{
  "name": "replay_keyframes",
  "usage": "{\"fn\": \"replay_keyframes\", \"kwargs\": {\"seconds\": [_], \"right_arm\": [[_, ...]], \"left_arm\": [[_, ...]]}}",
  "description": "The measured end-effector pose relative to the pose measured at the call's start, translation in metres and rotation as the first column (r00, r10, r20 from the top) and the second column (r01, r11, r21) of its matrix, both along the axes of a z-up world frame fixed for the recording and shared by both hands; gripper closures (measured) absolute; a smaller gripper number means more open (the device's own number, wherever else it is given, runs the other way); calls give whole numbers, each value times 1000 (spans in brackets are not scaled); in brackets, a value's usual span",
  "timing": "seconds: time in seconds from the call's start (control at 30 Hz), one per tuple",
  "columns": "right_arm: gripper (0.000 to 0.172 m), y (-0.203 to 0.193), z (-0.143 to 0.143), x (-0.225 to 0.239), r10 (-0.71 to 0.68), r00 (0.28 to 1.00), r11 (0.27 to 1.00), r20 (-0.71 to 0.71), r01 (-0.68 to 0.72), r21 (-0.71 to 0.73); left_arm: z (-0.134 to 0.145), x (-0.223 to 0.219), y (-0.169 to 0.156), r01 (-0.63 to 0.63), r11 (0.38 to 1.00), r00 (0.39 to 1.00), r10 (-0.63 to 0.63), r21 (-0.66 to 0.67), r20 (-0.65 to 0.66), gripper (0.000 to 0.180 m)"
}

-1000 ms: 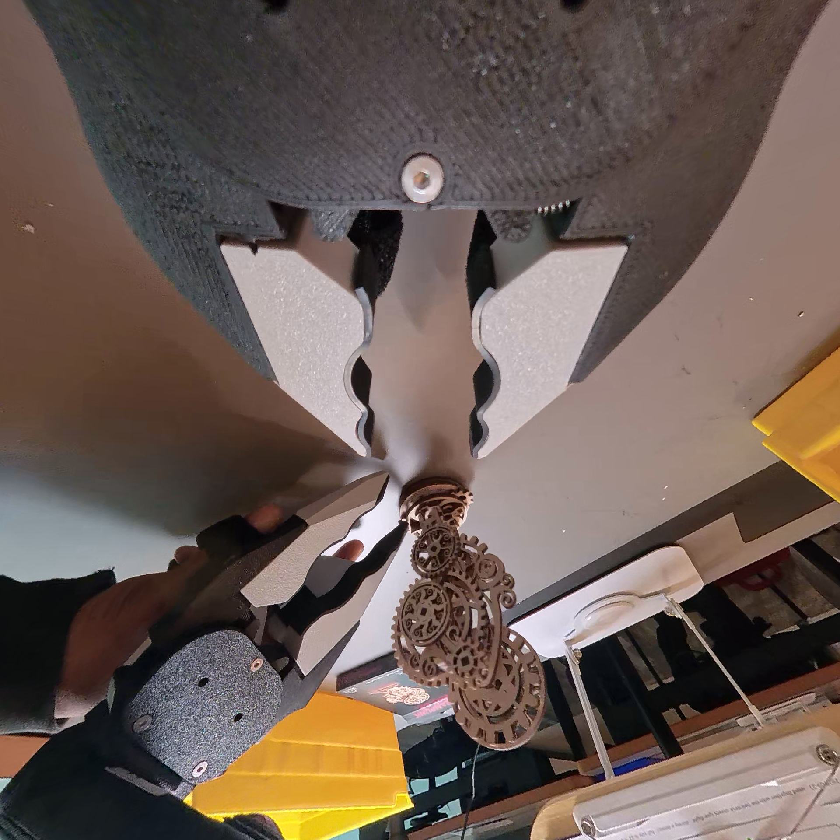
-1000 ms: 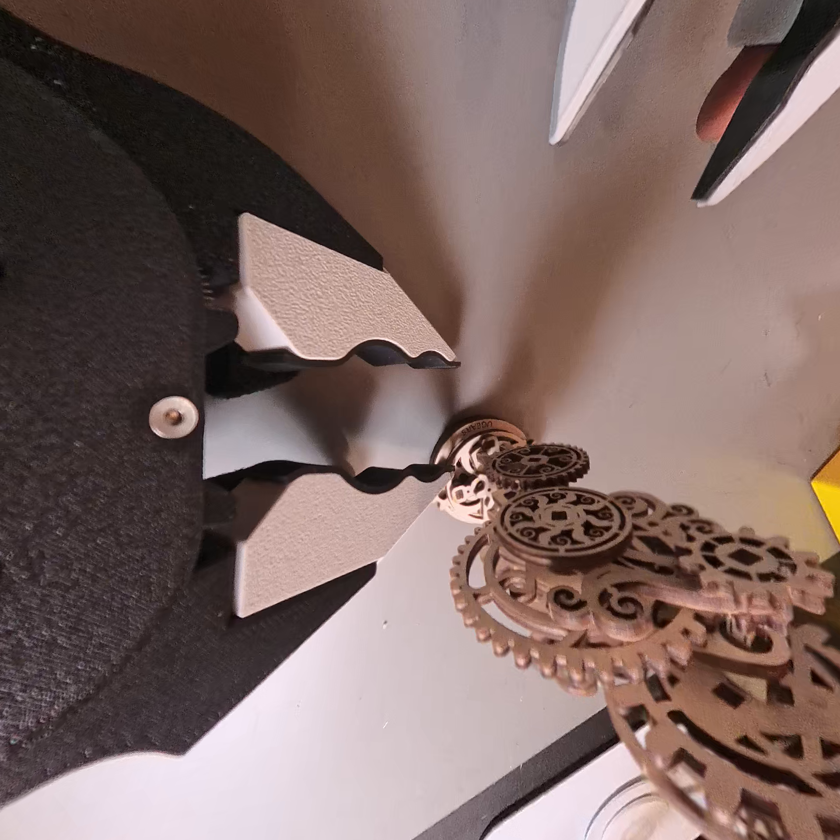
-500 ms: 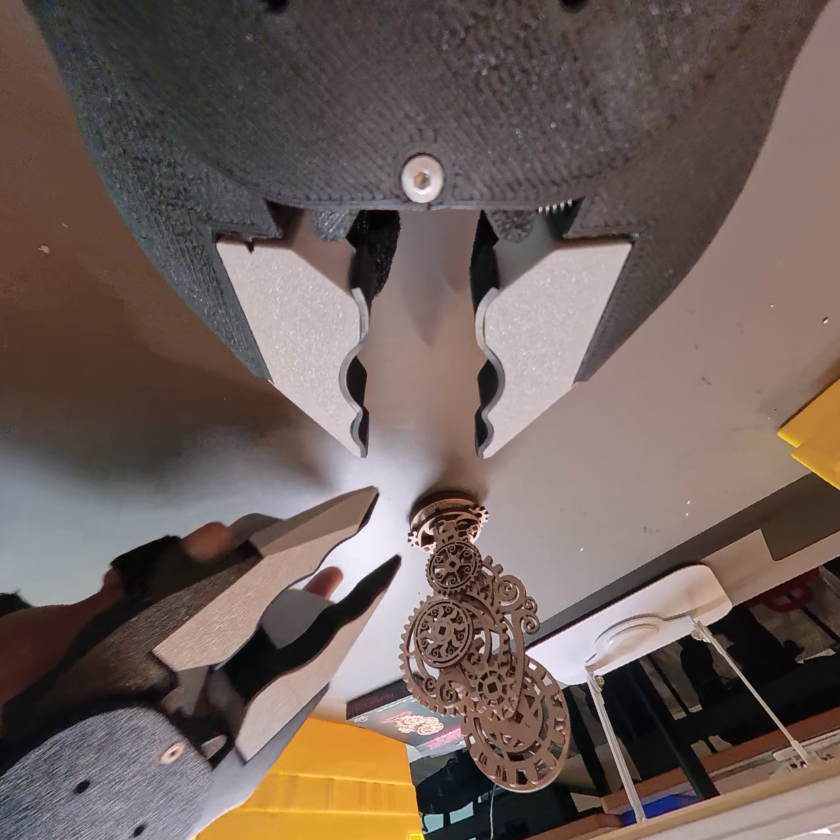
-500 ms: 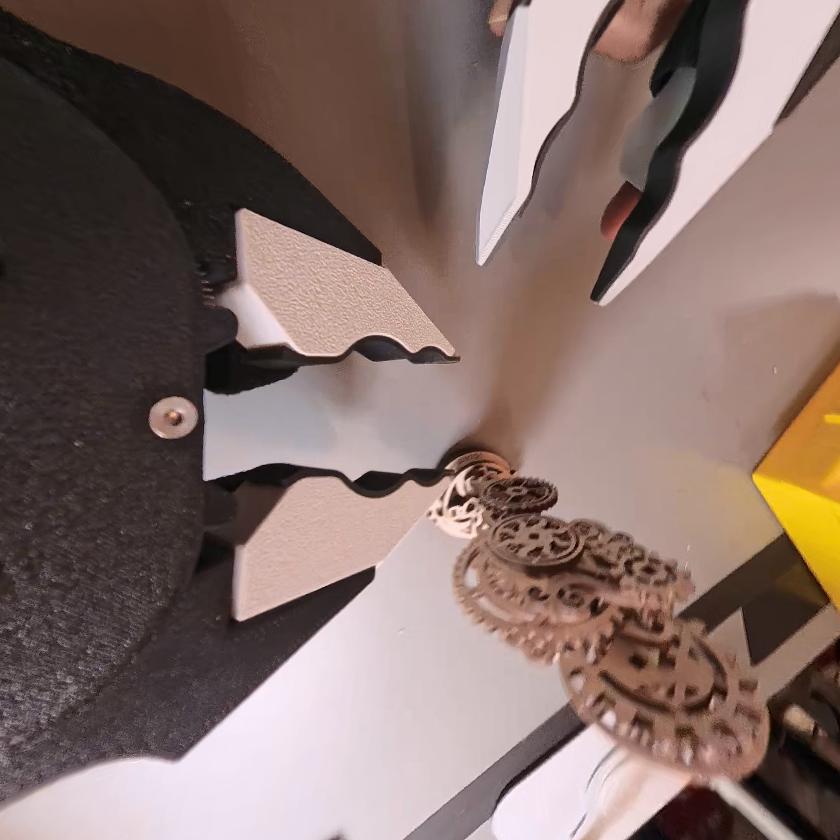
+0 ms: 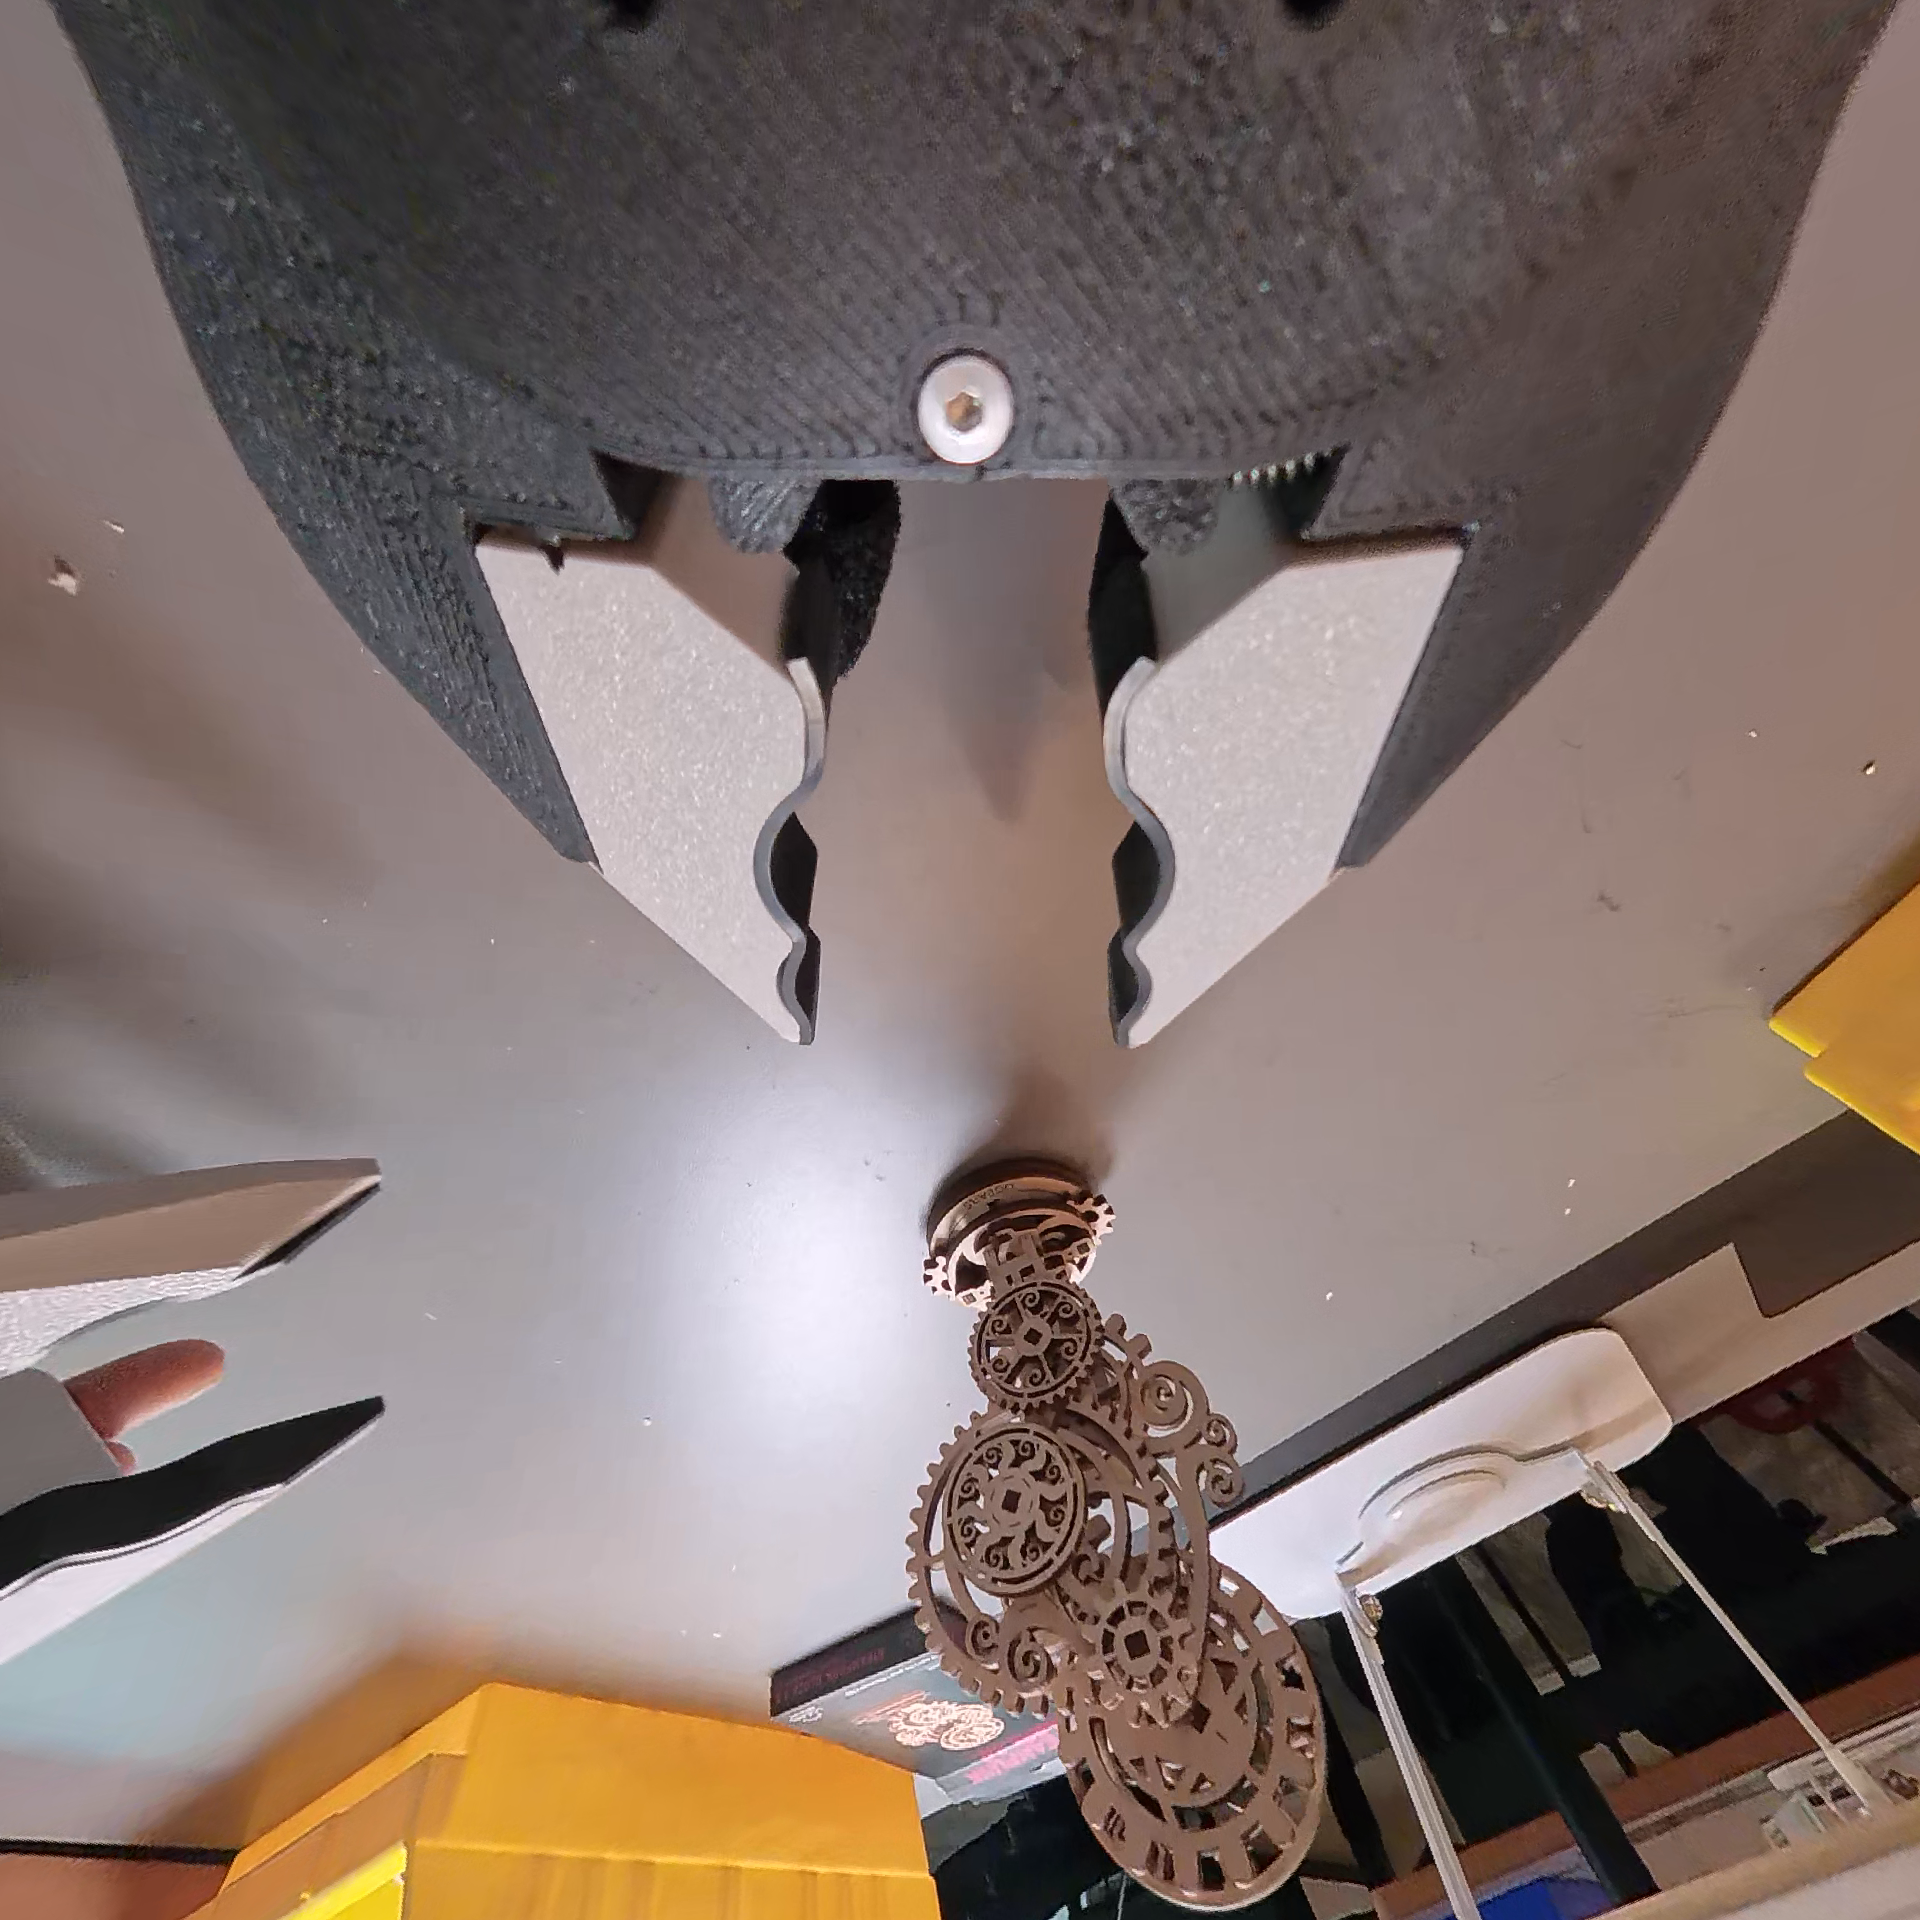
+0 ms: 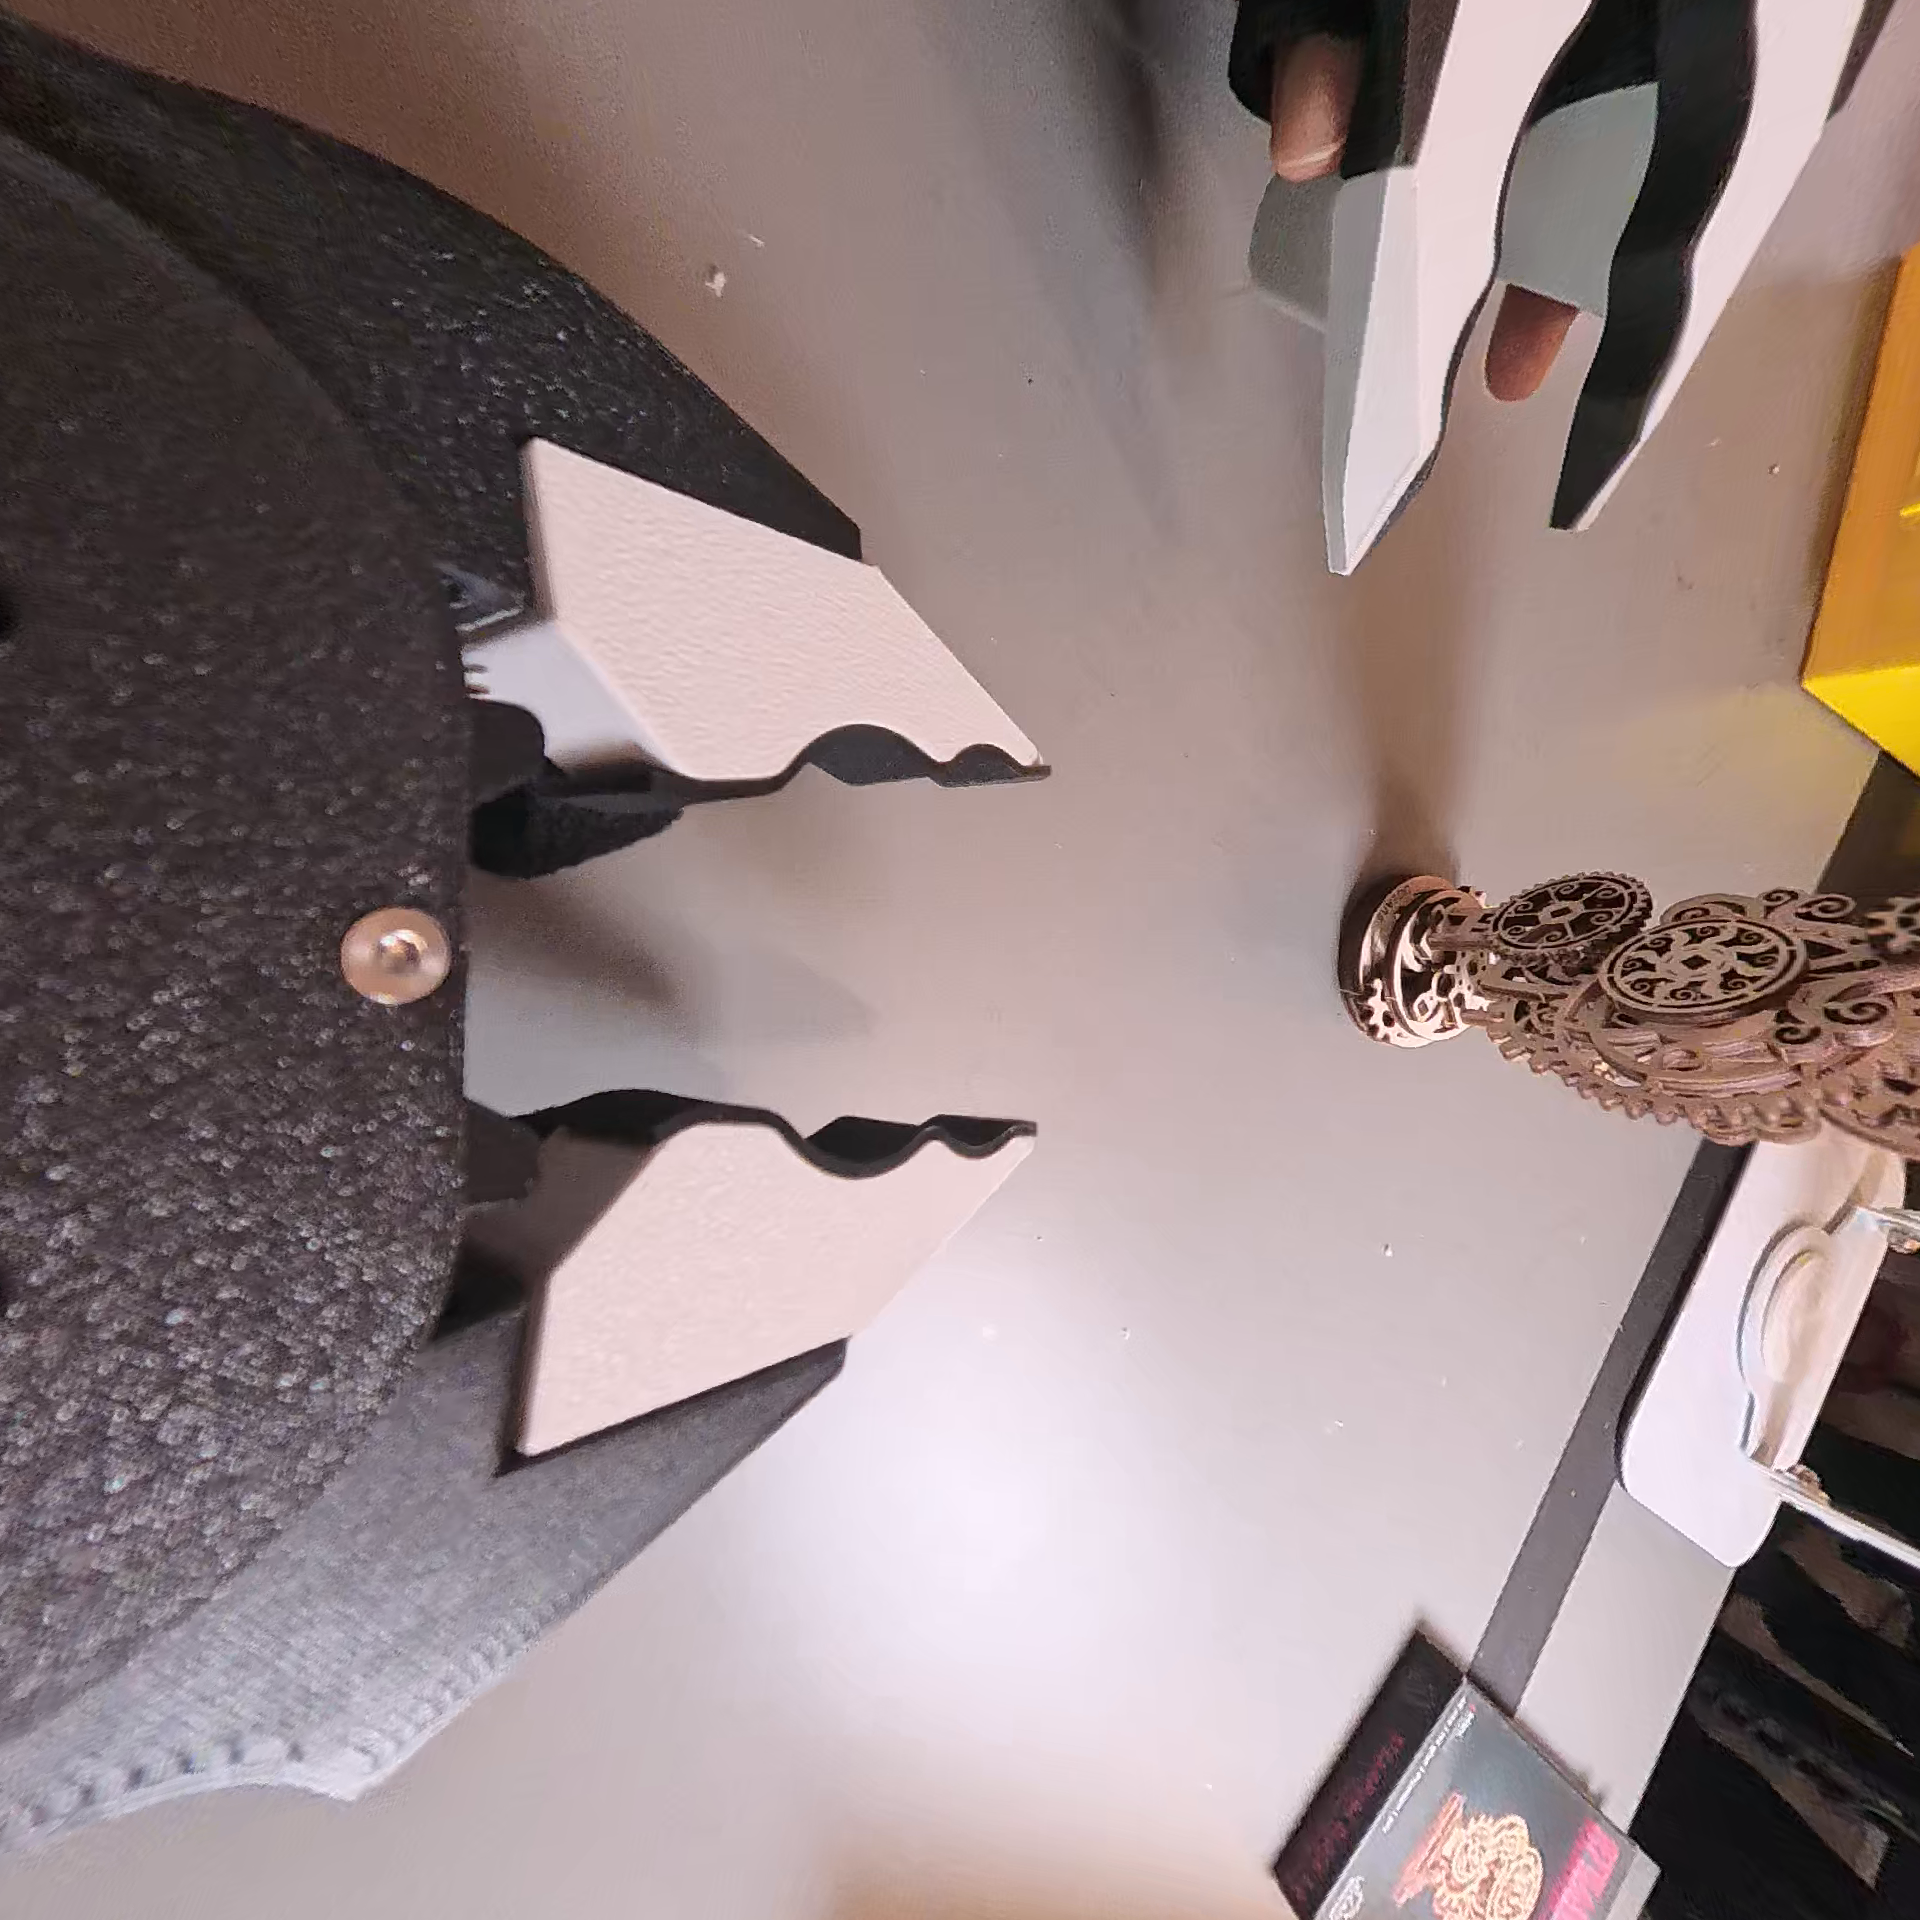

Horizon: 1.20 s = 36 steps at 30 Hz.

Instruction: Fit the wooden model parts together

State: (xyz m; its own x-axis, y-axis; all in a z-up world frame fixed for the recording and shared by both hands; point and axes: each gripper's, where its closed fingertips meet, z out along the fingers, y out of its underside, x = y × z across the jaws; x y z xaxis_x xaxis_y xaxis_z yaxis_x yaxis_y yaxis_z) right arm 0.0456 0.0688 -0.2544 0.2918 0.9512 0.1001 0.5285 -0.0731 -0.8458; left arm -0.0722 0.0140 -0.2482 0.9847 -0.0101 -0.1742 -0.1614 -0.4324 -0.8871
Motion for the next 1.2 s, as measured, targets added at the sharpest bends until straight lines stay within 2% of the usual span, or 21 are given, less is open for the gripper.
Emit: {"fn": "replay_keyframes", "kwargs": {"seconds": [0.37,0.5,0.63,0.73,0.87,1.07,1.13,1.2], "right_arm": [[108,-2,4,-1,9,999,999,-35,-10,-36],[107,15,10,-6,0,1000,1000,-20,0,-7],[107,68,15,-16,-44,999,999,2,44,-24],[107,131,11,-29,-88,996,996,34,88,-2],[104,227,-4,-45,-230,964,972,131,234,-14],[68,320,-29,-77,-417,840,897,346,441,11],[66,340,-35,-84,-452,808,872,377,490,-5],[64,347,-40,-93,-444,806,854,391,513,-88]], "left_arm": [[0,-4,0,-14,1000,1000,14,15,11,123],[-1,-2,-1,0,1000,1000,0,11,-6,124],[-1,-1,-2,4,1000,1000,-4,13,-13,124],[1,-3,-3,-2,1000,1000,2,21,-6,123],[1,-6,-4,-8,1000,1000,8,25,6,123],[-4,-10,-2,-10,1000,999,10,6,44,124],[-4,-11,-2,-11,1000,998,10,7,68,124],[-4,-12,-2,-8,1000,996,7,7,91,124]]}}
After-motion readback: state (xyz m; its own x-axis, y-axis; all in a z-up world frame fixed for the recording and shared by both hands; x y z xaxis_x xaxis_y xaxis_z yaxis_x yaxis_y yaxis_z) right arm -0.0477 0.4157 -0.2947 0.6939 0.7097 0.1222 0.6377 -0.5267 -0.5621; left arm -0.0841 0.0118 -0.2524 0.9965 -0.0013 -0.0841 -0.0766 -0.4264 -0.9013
